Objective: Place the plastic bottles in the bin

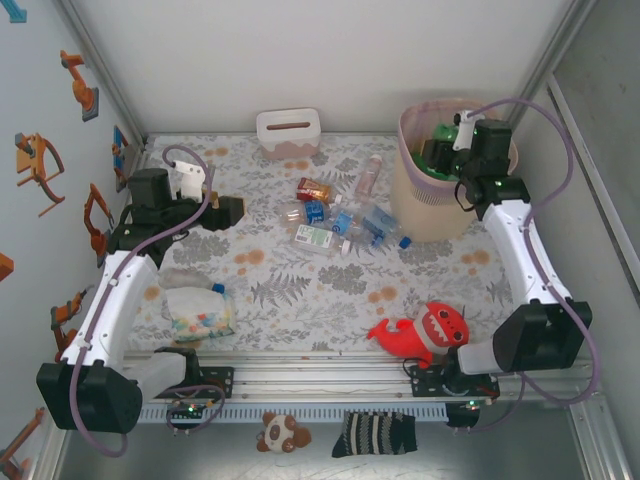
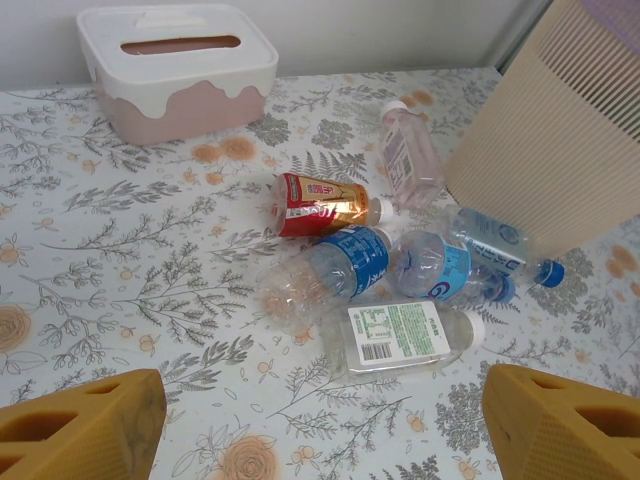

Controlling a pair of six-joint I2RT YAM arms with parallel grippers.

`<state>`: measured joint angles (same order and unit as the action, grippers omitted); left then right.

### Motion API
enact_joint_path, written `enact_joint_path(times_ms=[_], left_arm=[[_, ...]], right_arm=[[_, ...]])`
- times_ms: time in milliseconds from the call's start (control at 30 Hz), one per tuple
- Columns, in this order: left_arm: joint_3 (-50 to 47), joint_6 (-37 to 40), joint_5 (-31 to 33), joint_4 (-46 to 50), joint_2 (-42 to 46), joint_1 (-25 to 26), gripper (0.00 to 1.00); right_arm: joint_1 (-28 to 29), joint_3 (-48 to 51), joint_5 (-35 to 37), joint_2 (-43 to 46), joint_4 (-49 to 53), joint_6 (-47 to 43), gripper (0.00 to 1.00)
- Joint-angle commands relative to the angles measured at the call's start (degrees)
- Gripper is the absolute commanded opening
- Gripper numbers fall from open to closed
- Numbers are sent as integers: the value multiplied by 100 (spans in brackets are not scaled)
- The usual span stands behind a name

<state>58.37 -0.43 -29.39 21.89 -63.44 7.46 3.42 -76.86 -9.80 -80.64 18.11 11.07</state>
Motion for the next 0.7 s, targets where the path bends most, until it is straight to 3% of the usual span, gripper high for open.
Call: enact_joint_path(times_ms=[0,167,333,533,667], left_arm=[[-32,77,-14,65,41,-8,82],[-36,71,-12,61,42,-8,82],[-19,55,-32,61,3,-8,82],[-27,58,-34,57,13,-8,82],[-27,46,-34,58,16,-8,82]], right_arm=[[-70,48,-108,-61,-286,158,48],[-81,-51,-118,-43,-130,157,62],[-78,-218,-142,81,170,141,70],[-78,-359,-107,262,433,60,73],[-78,-541,4,321,590,-11,66]])
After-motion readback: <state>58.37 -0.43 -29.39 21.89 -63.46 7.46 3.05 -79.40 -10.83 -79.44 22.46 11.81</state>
